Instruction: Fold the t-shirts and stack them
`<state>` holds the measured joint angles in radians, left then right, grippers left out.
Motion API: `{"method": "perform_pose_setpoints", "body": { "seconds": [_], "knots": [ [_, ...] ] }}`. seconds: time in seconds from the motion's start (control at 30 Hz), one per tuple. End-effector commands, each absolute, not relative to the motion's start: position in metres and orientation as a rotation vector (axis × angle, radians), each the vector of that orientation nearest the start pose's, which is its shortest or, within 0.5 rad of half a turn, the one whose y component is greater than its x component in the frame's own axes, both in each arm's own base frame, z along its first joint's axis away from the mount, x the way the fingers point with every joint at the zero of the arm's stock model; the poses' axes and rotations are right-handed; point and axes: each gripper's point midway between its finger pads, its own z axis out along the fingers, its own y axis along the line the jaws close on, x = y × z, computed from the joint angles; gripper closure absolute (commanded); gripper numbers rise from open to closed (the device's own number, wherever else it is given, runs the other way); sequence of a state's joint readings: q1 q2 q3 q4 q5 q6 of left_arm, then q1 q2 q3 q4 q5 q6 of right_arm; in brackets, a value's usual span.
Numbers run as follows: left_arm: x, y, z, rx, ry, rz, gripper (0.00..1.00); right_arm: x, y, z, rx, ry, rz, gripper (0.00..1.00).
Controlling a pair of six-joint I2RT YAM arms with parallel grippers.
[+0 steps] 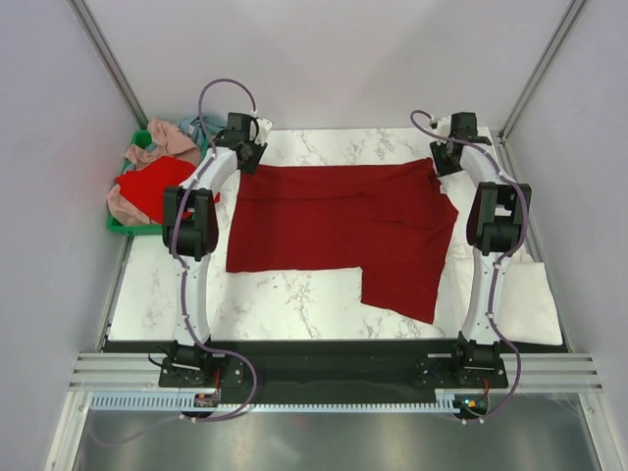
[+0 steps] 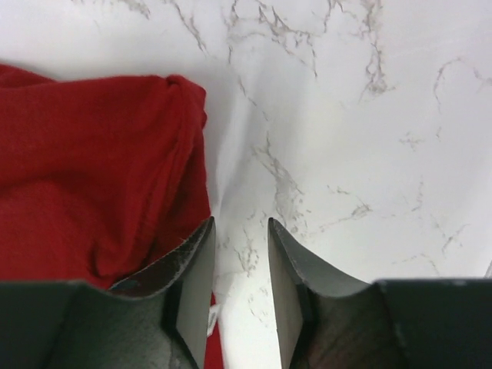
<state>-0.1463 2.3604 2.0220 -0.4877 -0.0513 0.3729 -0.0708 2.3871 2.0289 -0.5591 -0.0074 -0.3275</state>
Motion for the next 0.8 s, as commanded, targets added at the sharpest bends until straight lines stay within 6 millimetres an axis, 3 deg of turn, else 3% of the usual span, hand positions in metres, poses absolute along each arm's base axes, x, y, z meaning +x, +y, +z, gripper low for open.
{"method": "perform_pose_setpoints", "body": {
  "seconds": [0.0,0.03,0.07,0.1,0.13,0.17,0.33,0.37,0.4,0.47,0.53,0.57,0.77],
  "knots": [
    [0.594,-0.067,0.123,0.579,2.222,0.163,0.57,0.578,-0.060,0.101,-0.366,2.401,-0.156,0.57],
    [0.590,-0.070,0.126,0.593,2.218,0.145,0.56,0.570,-0.061,0.102,-0.383,2.418,-0.155,0.57],
    [0.585,-0.069,0.140,0.606,2.195,0.144,0.56,0.566,-0.062,0.117,-0.398,2.395,-0.166,0.57],
    [0.575,-0.069,0.130,0.629,2.222,0.136,0.57,0.556,-0.062,0.112,-0.408,2.413,-0.132,0.57],
    [0.570,-0.069,0.129,0.640,2.227,0.138,0.58,0.552,-0.059,0.125,-0.414,2.387,-0.106,0.56],
    [0.565,-0.072,0.126,0.666,2.229,0.114,0.59,0.548,-0.056,0.125,-0.413,2.391,-0.070,0.57],
    [0.533,-0.072,0.090,0.735,2.317,0.071,0.72,0.522,-0.014,0.153,-0.497,2.342,0.213,0.59],
    [0.526,-0.070,0.078,0.732,2.350,0.063,0.74,0.496,0.014,0.144,-0.632,2.347,0.266,0.60],
    [0.526,-0.070,0.077,0.732,2.353,0.065,0.75,0.496,0.013,0.143,-0.631,2.351,0.256,0.60],
    [0.523,-0.071,0.072,0.730,2.368,0.053,0.75,0.477,0.035,0.140,-0.731,2.342,0.254,0.60],
    [0.522,-0.072,0.063,0.723,2.392,0.040,0.74,0.470,0.042,0.141,-0.779,2.319,0.243,0.60],
    [0.524,-0.073,0.062,0.718,2.394,0.034,0.74,0.464,0.062,0.135,-0.835,2.318,0.261,0.61],
    [0.531,-0.072,0.051,0.712,2.415,0.040,0.74,0.461,0.102,0.129,-0.923,2.285,0.296,0.61]
  ]
}}
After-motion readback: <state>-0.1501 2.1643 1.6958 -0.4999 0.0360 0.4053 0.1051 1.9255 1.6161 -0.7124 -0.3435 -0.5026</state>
